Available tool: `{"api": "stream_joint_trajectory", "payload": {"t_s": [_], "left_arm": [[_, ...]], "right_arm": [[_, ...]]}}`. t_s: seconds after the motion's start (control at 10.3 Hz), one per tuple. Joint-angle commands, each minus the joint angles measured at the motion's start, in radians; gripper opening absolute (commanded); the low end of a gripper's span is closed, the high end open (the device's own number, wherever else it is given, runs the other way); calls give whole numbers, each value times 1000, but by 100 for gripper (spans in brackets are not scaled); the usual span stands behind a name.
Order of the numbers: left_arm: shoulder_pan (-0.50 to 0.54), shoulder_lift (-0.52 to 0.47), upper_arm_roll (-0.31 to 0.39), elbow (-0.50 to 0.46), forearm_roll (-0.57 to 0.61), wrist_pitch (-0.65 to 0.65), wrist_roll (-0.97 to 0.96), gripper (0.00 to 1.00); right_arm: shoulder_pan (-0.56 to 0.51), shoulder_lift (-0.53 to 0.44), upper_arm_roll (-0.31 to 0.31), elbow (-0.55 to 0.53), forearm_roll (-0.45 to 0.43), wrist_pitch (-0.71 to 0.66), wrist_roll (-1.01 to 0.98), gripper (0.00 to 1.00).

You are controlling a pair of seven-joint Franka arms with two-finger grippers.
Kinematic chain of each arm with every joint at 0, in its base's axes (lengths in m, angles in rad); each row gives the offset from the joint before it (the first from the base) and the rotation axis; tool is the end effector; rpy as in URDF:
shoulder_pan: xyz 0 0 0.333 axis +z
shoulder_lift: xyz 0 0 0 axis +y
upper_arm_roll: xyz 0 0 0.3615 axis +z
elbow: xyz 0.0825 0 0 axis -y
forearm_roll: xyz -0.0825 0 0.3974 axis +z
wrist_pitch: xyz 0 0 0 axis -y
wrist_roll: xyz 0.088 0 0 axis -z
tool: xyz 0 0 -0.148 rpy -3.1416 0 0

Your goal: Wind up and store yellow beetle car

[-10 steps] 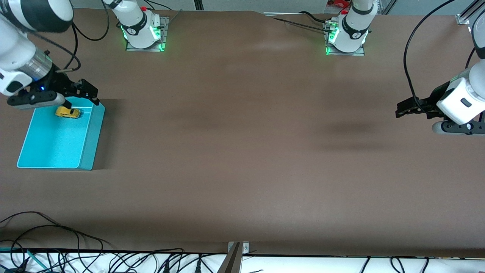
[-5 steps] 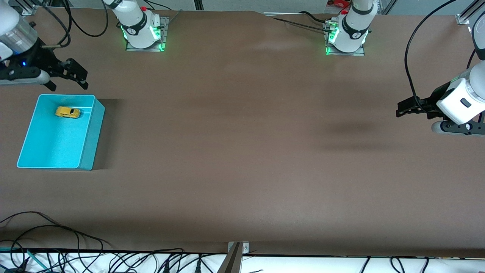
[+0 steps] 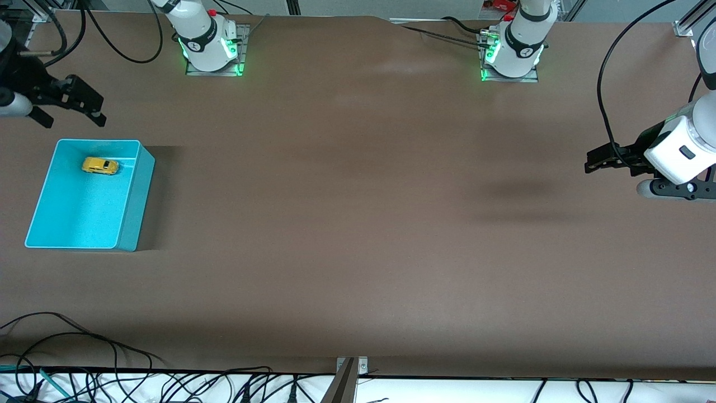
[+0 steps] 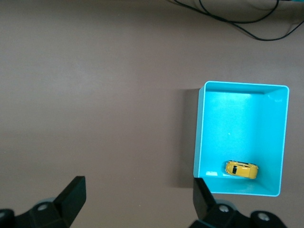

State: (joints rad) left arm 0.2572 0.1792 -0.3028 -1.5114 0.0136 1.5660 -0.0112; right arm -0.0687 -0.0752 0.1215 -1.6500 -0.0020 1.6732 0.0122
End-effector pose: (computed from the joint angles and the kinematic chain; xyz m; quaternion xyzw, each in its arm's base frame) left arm 0.6172 -0.0115 0.5552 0.9980 -0.0168 -0.0587 0.0182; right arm 0.5542 0.0316 0.6416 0.9986 0.0204 0.0491 0.0040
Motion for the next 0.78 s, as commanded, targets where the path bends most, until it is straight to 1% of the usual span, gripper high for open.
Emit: {"api": "stream_joint_trajectory", "payload": {"t_s": [0.0,0.68], "left_arm": [[5,-1,4,2,-26,-9,28,100],[7,-3,7,0,-26,-9,30,100]], "right_arm": [[-2,35,3,45,-36,-26,17,100],[-5,40,1,45,-16,-33,17,100]]}}
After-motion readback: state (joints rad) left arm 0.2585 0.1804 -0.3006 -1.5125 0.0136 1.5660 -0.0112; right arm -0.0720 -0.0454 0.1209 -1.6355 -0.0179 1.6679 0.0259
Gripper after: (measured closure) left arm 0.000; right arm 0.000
